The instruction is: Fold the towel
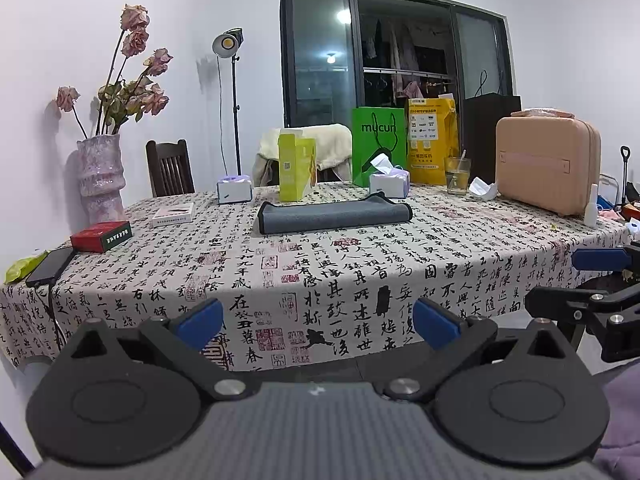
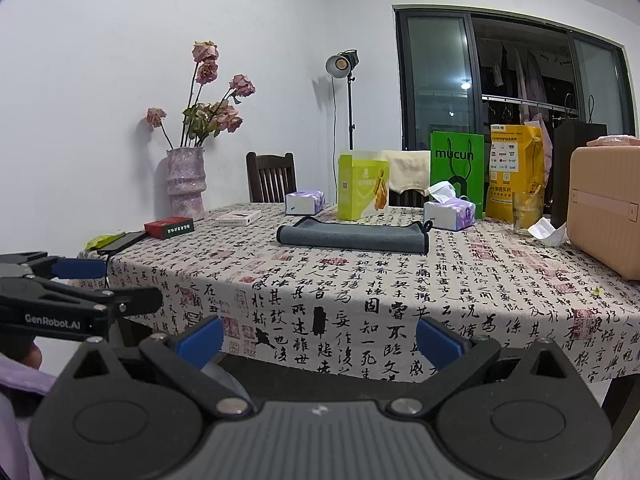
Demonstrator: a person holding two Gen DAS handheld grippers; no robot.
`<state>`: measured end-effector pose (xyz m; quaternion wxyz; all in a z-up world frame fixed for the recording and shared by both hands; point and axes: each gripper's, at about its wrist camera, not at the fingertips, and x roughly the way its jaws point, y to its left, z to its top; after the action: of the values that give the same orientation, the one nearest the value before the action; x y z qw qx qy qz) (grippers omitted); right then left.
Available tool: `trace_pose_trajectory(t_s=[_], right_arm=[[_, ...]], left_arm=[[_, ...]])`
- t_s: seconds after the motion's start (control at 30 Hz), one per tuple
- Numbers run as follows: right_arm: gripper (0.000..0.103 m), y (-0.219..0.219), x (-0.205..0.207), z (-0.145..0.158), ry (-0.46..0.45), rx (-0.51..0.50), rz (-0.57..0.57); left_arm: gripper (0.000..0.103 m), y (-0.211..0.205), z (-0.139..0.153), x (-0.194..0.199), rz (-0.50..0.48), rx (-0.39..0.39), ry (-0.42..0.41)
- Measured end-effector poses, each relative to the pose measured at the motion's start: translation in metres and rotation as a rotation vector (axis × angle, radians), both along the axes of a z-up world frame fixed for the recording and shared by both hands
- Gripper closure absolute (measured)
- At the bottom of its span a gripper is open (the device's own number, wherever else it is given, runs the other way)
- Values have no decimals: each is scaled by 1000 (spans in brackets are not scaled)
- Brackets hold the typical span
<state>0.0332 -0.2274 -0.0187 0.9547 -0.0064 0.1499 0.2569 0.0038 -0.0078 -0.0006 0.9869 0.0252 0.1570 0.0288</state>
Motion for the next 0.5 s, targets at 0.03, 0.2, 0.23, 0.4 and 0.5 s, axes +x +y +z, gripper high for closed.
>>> trace_pose_trajectory(t_s=[0.03,0.2,0.23,0.4,0.5], right_arm=[[0,0,0,0,-1,0,0],[0,0,0,1,-4,-1,0],[0,0,0,1,-4,-1,0],[0,-1,0,0,-3,0,0],[0,0,0,0,-2,0,2]], left_arm=[[0,0,-1,-1,0,0,-1],[0,-1,0,0,0,1,-4],[0,-1,0,0,0,0,-3],[0,-1,0,0,0,0,-3],[0,-1,-1,0,-2,0,-2]])
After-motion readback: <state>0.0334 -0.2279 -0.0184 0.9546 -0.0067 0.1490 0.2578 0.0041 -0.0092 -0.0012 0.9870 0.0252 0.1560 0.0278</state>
